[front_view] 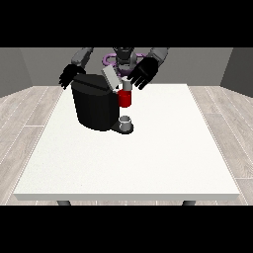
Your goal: Insert the coffee pod into the coffee machine and close the lid
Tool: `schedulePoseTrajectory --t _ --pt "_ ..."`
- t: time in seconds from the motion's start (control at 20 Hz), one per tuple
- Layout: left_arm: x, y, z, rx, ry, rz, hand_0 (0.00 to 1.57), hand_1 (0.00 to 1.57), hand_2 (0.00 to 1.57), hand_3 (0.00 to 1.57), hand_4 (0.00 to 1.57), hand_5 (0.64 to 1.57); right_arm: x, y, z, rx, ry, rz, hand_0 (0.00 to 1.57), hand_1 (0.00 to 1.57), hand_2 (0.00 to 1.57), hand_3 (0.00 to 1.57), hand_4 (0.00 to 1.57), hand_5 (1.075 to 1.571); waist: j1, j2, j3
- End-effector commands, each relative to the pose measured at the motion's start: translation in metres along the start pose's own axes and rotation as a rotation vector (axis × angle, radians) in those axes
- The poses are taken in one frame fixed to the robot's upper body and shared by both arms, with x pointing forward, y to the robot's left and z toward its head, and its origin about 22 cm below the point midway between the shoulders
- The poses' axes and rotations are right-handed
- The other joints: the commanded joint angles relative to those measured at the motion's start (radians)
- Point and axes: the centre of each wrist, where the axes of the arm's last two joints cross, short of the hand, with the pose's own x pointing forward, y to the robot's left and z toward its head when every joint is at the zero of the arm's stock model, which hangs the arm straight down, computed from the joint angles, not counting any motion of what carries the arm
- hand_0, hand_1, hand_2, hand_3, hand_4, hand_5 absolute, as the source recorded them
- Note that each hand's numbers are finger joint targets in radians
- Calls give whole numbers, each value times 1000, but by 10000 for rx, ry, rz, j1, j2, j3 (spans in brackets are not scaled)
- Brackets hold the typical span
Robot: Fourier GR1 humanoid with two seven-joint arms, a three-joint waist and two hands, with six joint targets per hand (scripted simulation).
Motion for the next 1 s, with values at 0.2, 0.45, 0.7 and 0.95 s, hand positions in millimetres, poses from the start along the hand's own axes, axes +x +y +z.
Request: schedulePoseTrajectory --t 0.2,0.45,0.7,0.95 --pt "2 -16 -1 -561 -343 40 1260 1260 1298 1208 511 1571 6 -8 -9 -648 13 -221 0 0 0 0 517 1571 396 23 -1" --pt "17 -10 -6 -403 -523 -177 1185 1185 1264 1195 497 1571 -11 -4 0 -635 -30 -290 0 0 0 0 499 1571 383 157 2" --pt "19 12 -9 -79 -267 -68 1204 1204 1279 1208 521 1571 3 3 -4 -215 -174 -291 0 0 0 0 513 1571 -56 391 0" --pt "7 -20 -5 -488 -1 -376 1185 1185 1250 1184 491 1571 -2 -15 -1 -289 68 -210 0 0 0 0 481 1571 88 115 0"
